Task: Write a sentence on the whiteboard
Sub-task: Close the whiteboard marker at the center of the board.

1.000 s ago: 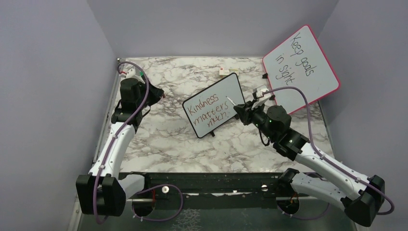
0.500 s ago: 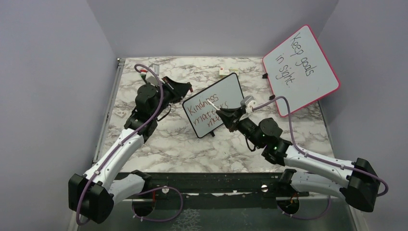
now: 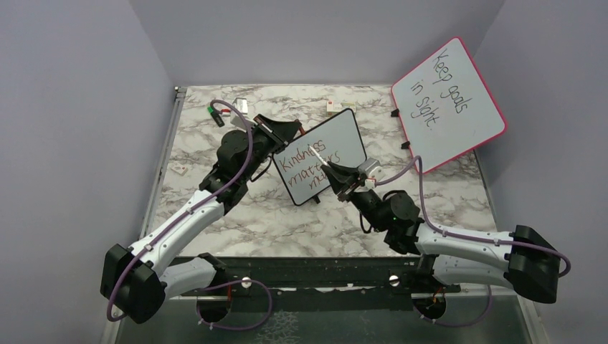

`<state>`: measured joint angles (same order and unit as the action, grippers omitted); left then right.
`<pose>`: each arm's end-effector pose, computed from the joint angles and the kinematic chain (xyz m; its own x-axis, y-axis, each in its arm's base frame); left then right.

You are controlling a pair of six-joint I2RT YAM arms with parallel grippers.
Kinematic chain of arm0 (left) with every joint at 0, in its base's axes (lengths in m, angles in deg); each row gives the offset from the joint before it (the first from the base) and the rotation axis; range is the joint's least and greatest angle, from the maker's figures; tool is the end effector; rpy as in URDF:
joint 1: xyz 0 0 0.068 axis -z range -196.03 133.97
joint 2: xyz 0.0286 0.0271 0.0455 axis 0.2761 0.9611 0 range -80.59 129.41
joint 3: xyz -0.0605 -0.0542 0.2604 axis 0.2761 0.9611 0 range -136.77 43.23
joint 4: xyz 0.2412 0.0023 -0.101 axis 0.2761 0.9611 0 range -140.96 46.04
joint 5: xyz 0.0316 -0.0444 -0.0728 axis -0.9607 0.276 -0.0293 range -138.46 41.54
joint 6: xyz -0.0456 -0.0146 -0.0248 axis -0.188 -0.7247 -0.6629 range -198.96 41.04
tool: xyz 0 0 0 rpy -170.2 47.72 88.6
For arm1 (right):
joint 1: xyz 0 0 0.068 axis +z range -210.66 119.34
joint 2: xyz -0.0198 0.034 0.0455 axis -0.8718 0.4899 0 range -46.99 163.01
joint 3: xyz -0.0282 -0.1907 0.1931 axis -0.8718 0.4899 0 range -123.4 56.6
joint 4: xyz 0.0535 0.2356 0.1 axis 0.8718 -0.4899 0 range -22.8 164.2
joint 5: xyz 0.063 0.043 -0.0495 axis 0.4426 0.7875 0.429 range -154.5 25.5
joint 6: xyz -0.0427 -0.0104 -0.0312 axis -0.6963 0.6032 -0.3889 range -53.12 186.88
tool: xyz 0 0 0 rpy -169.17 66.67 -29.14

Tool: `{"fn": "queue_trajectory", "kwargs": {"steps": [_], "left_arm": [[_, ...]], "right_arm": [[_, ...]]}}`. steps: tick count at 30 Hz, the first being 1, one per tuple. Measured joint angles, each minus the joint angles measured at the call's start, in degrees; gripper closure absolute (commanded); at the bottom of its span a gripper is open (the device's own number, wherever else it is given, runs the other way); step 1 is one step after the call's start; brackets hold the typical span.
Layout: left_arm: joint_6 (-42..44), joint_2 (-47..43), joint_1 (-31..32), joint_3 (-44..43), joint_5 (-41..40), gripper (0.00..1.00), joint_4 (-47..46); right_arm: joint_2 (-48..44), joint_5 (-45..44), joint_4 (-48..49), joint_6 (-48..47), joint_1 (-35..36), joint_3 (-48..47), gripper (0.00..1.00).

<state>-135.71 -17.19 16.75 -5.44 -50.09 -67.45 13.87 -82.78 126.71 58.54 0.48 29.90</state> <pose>0.2222 -0.1418 0.3486 -0.4184 -0.7248 -0.5473 0.3051 0.4554 -0.8364 0.1209 0.1962 0.2901 0.2499 0.1684 -0.9535 -0.6586 0.7514 -0.0399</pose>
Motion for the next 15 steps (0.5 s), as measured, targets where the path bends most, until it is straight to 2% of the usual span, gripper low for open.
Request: {"fn": "queue_trajectory", "kwargs": {"steps": [15], "left_arm": [[-5.51, -0.02, 1.07, 1.2, -1.27, 1.0, -1.55]], "right_arm": [[2.45, -3.39, 4.04, -2.29, 0.42, 0.39, 0.99]]}}
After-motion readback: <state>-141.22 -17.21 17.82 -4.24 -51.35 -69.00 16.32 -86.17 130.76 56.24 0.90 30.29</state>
